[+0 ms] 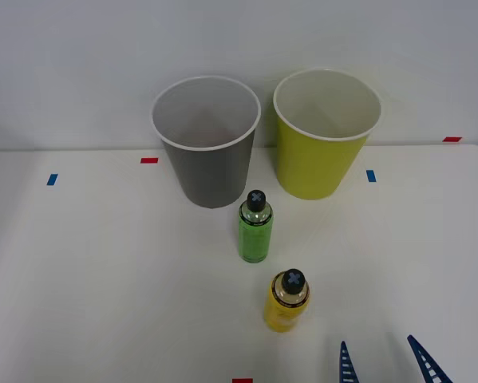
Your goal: Put cans in the gray bin, plastic bottles in the light green bin
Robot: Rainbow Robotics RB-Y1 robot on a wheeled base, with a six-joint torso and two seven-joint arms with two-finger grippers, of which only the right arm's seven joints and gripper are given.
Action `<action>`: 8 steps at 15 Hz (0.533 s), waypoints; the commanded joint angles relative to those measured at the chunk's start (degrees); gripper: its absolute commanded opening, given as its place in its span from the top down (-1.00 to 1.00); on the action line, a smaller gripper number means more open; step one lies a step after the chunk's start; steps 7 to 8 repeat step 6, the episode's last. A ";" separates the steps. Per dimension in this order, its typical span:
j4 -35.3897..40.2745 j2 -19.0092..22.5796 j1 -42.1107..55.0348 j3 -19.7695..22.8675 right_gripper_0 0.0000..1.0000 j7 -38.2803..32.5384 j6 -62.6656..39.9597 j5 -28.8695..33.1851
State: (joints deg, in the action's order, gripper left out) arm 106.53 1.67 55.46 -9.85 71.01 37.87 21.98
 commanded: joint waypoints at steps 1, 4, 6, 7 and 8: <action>0.00 0.00 0.00 0.01 -1.00 0.00 0.01 0.00; 0.00 0.00 0.00 0.01 -1.00 0.00 0.01 0.00; 0.00 0.00 0.00 0.01 -1.00 0.00 0.01 0.00; 0.00 0.00 0.00 0.01 -1.00 0.00 0.01 0.00; 0.00 0.00 0.00 0.01 -1.00 0.00 0.01 0.00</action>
